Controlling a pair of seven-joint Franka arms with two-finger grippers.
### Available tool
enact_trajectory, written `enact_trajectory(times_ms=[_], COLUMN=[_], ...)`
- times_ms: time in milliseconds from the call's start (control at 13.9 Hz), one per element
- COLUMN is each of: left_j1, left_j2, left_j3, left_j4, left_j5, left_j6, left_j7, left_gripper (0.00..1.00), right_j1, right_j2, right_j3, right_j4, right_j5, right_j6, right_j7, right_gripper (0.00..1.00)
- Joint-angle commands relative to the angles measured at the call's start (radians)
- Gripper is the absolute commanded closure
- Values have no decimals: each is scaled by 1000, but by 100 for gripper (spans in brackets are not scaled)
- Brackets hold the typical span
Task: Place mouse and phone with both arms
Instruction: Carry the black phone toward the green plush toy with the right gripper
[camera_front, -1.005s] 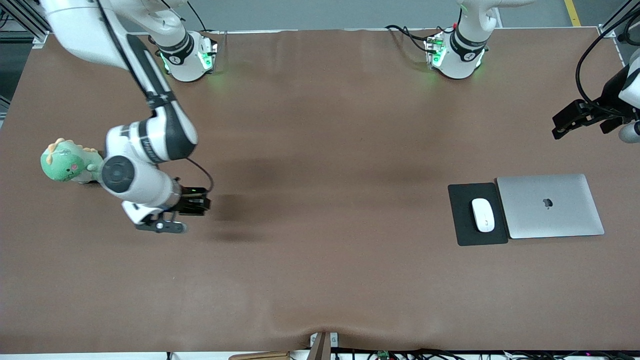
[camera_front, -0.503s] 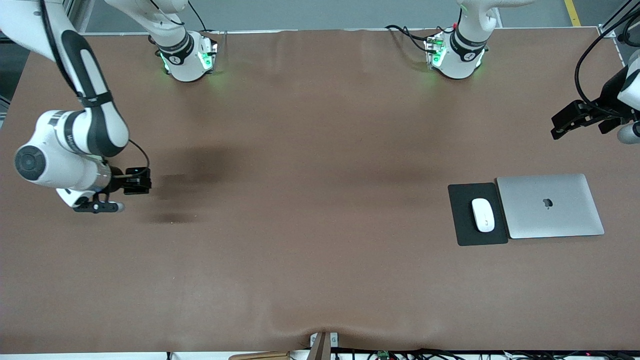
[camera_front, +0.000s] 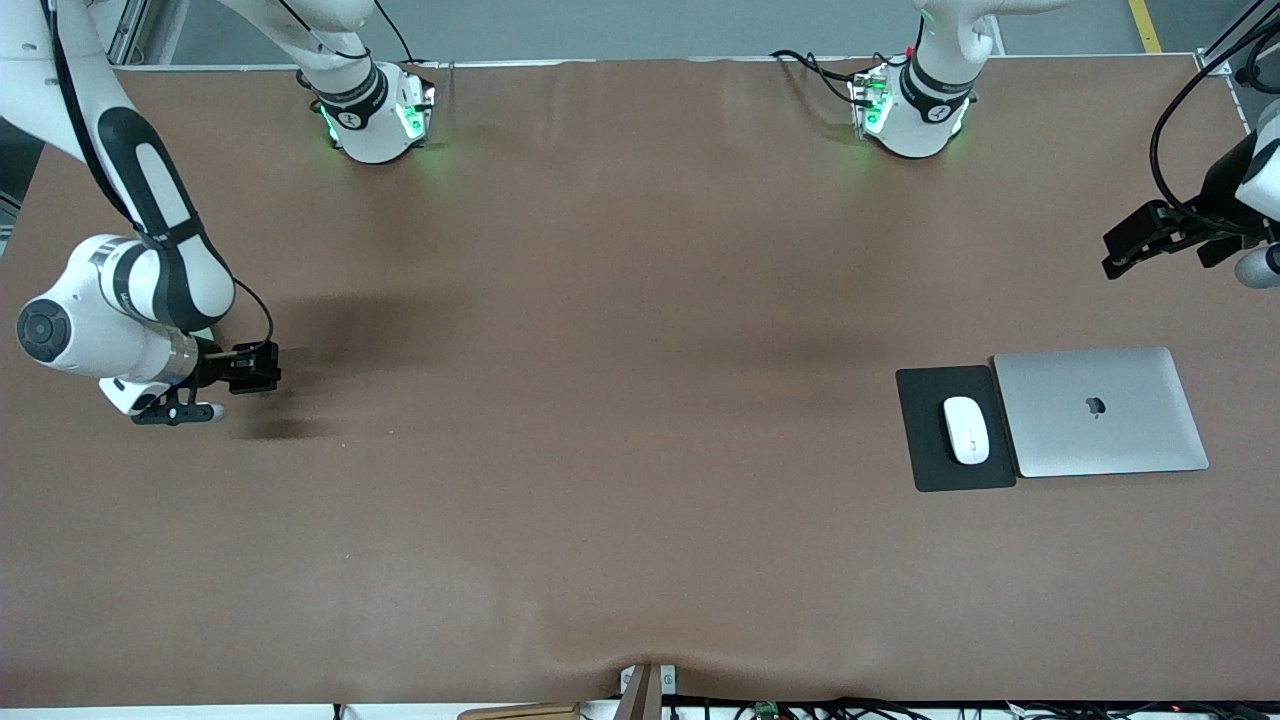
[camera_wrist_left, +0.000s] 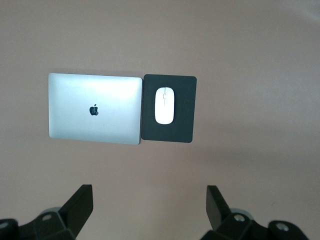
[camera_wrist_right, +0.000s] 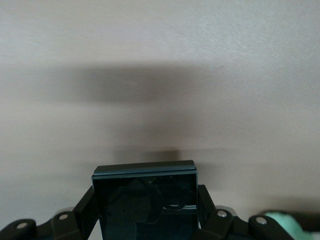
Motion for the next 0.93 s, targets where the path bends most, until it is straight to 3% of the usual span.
enact_trajectory(times_ms=[0,574,718,790,862], left_j1=[-4,-2,-2,-2,-1], left_j2=[-24,-40,-41,-41,-40], left_j3=[9,19,19,19,19], left_j4=[-10,-8,-8,-8,-10], left_j5=[-23,-20,-20,-20,-20], left_j6=[-9,-30,-32,-33,-33], left_j7=[1,15,13,13,9], left_gripper=[0,0,0,0,0], right_j1=[-44,-50,-50,-50,-50], right_j2=[29,47,50,53,55], right_j3=[19,-2,-2,-2,-2], right_j4=[9,21,21,22,30], right_j5=[-17,-40,-42,-42,-42], right_j6=[22,28,28,28,25], right_j7=[-27,-27,-27,-27,-27], right_gripper=[78,74,68,58,30])
